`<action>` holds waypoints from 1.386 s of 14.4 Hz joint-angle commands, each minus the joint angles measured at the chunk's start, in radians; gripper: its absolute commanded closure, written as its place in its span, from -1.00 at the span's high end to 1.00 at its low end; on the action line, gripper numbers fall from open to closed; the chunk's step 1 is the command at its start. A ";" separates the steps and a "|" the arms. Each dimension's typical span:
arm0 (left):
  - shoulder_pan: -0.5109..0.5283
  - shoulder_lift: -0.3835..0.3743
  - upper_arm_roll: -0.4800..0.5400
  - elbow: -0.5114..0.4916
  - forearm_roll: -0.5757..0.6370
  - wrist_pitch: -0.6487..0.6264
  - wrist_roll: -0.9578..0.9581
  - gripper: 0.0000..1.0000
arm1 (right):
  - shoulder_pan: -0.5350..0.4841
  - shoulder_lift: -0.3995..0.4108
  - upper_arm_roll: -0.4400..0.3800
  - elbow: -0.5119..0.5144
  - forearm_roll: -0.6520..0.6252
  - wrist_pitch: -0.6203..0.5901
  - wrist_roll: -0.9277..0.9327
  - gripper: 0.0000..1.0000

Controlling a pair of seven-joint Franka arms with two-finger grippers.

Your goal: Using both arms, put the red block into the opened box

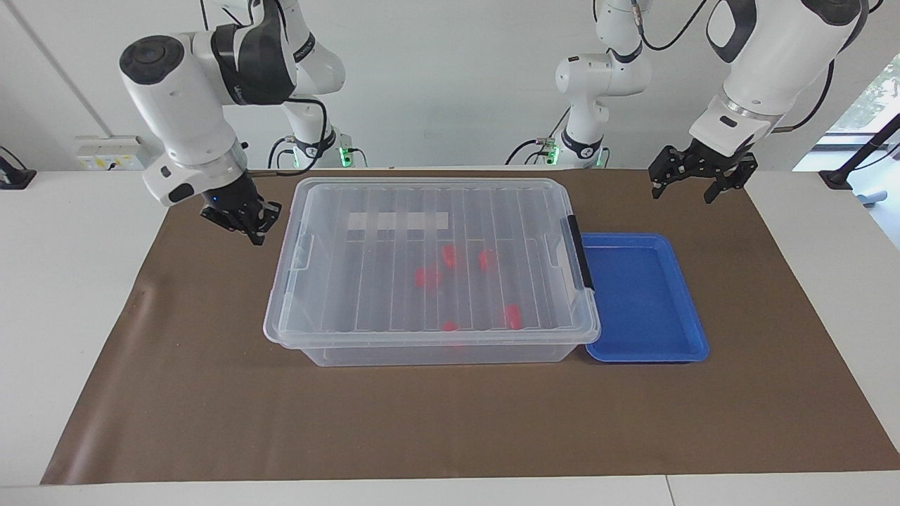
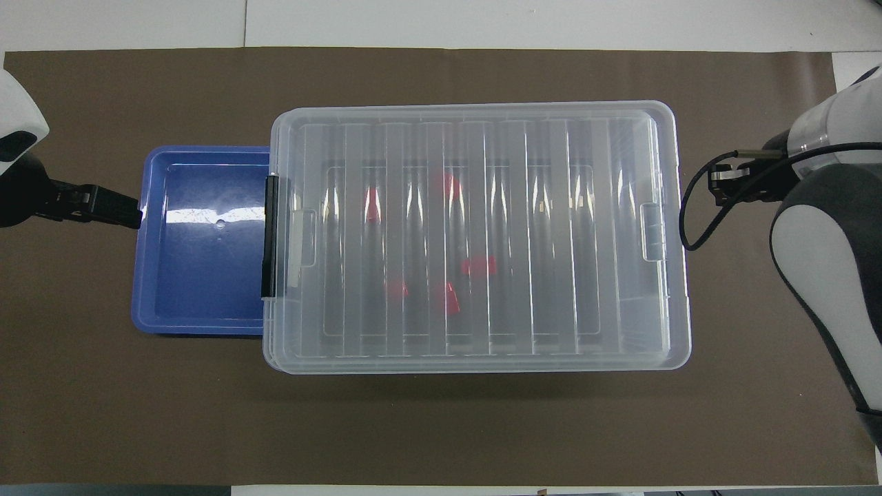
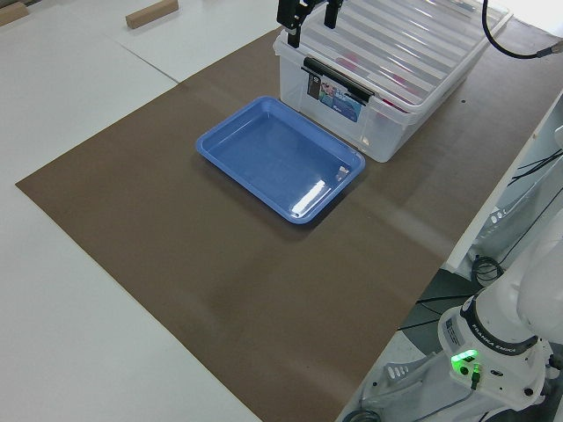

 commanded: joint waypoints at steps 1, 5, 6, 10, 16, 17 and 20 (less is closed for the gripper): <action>0.003 -0.028 -0.003 -0.020 0.019 -0.005 0.010 1.00 | -0.030 -0.084 0.001 -0.003 0.017 -0.079 -0.003 1.00; 0.009 -0.014 -0.003 0.015 0.007 -0.022 0.012 1.00 | -0.067 -0.093 0.000 0.000 0.017 -0.130 -0.032 1.00; 0.009 -0.009 -0.003 0.029 0.007 -0.036 0.012 1.00 | -0.070 -0.096 -0.002 0.000 0.017 -0.144 -0.041 1.00; 0.009 -0.009 -0.003 0.032 0.007 -0.050 0.013 1.00 | -0.153 -0.089 -0.020 0.023 0.040 -0.157 -0.107 1.00; 0.010 -0.020 0.001 0.006 0.007 -0.047 0.013 1.00 | -0.142 -0.090 -0.014 0.014 0.037 -0.144 -0.118 1.00; 0.007 -0.020 0.001 0.006 0.007 -0.047 0.007 1.00 | -0.141 -0.090 -0.010 0.015 0.037 -0.145 -0.127 1.00; 0.010 -0.020 0.001 0.006 0.007 -0.044 0.007 1.00 | -0.141 -0.090 -0.008 0.015 0.037 -0.145 -0.135 1.00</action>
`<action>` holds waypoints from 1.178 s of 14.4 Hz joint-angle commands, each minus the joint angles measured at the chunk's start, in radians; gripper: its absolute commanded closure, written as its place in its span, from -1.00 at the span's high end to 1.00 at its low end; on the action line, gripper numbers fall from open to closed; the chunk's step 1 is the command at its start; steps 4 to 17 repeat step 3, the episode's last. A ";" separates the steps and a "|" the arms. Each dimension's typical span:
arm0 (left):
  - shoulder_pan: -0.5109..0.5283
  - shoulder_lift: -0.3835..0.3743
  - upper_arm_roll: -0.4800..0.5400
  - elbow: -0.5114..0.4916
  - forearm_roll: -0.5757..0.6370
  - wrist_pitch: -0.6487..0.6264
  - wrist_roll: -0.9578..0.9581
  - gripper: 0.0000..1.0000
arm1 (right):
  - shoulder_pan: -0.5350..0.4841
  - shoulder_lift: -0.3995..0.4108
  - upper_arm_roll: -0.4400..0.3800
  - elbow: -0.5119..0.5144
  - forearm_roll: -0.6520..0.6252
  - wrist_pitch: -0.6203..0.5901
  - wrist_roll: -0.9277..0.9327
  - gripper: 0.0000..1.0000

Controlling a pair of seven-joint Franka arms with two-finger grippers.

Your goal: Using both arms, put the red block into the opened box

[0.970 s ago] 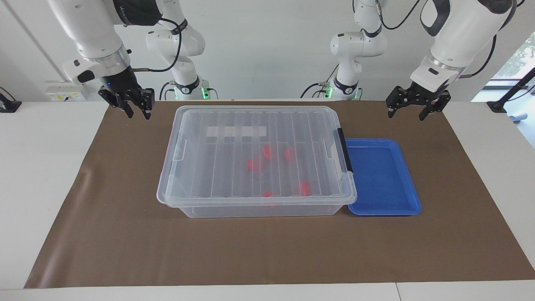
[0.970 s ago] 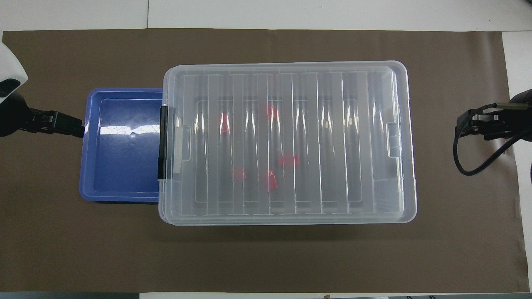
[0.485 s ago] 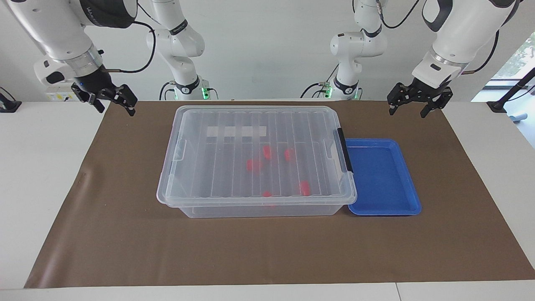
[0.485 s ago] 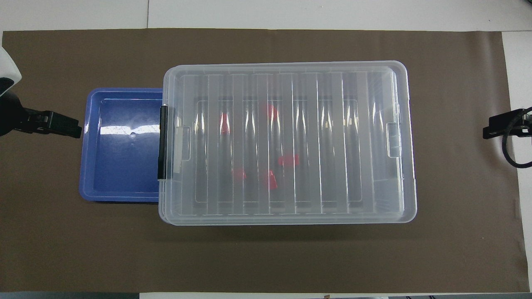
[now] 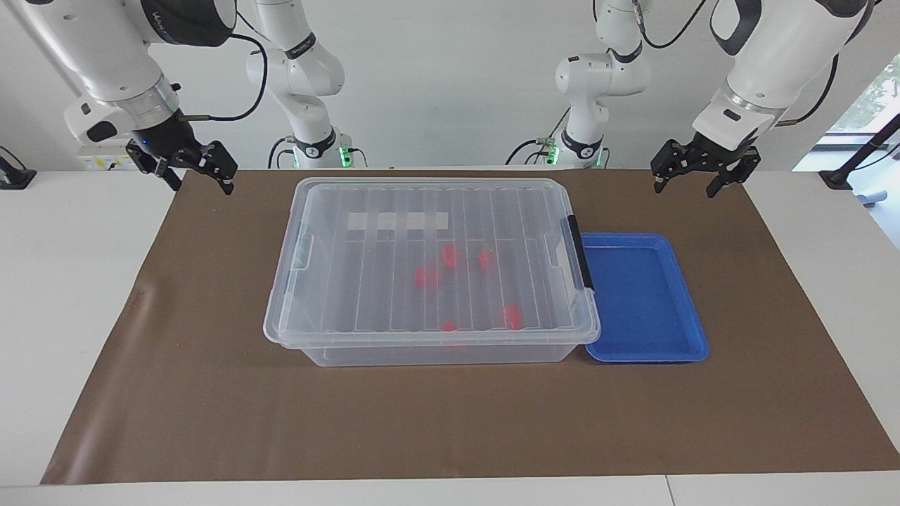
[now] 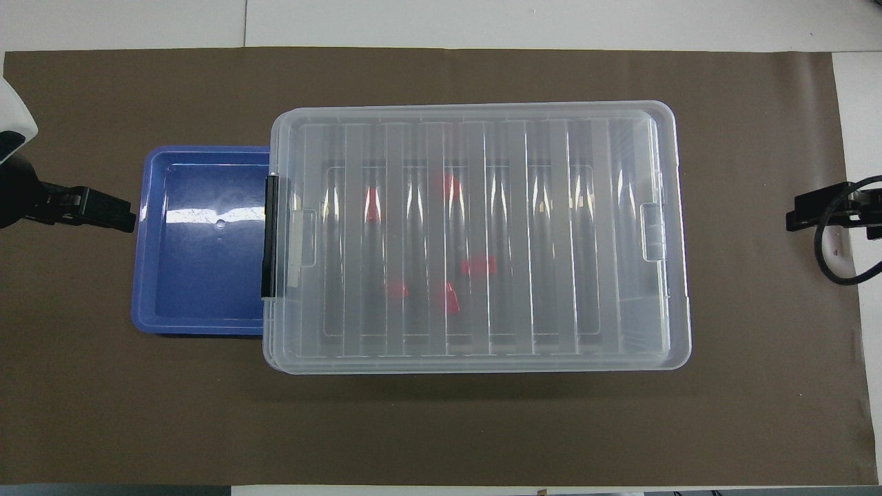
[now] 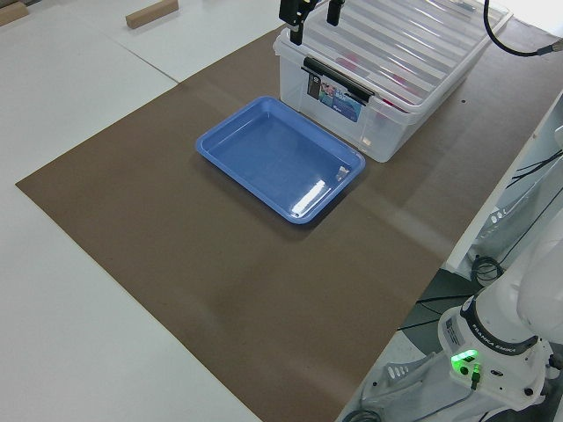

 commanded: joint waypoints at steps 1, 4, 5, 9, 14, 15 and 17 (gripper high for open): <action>0.011 -0.018 -0.002 -0.016 0.007 -0.008 0.005 1.00 | -0.008 0.003 0.004 0.007 0.013 -0.007 -0.029 1.00; 0.011 -0.018 0.000 -0.016 0.009 -0.006 0.005 1.00 | -0.008 0.003 0.004 0.007 0.013 -0.006 -0.029 1.00; 0.011 -0.018 0.000 -0.016 0.009 -0.006 0.005 1.00 | -0.008 0.003 0.004 0.007 0.013 -0.006 -0.029 1.00; 0.011 -0.018 0.000 -0.016 0.009 -0.006 0.005 1.00 | -0.008 0.003 0.004 0.007 0.013 -0.006 -0.029 1.00; 0.011 -0.018 0.000 -0.016 0.009 -0.006 0.005 1.00 | -0.008 0.003 0.004 0.007 0.013 -0.006 -0.029 1.00; 0.011 -0.018 0.000 -0.016 0.009 -0.006 0.005 1.00 | -0.008 0.003 0.004 0.007 0.013 -0.006 -0.029 1.00; 0.011 -0.018 0.000 -0.016 0.009 -0.006 0.005 1.00 | -0.008 0.003 0.004 0.007 0.013 -0.006 -0.029 1.00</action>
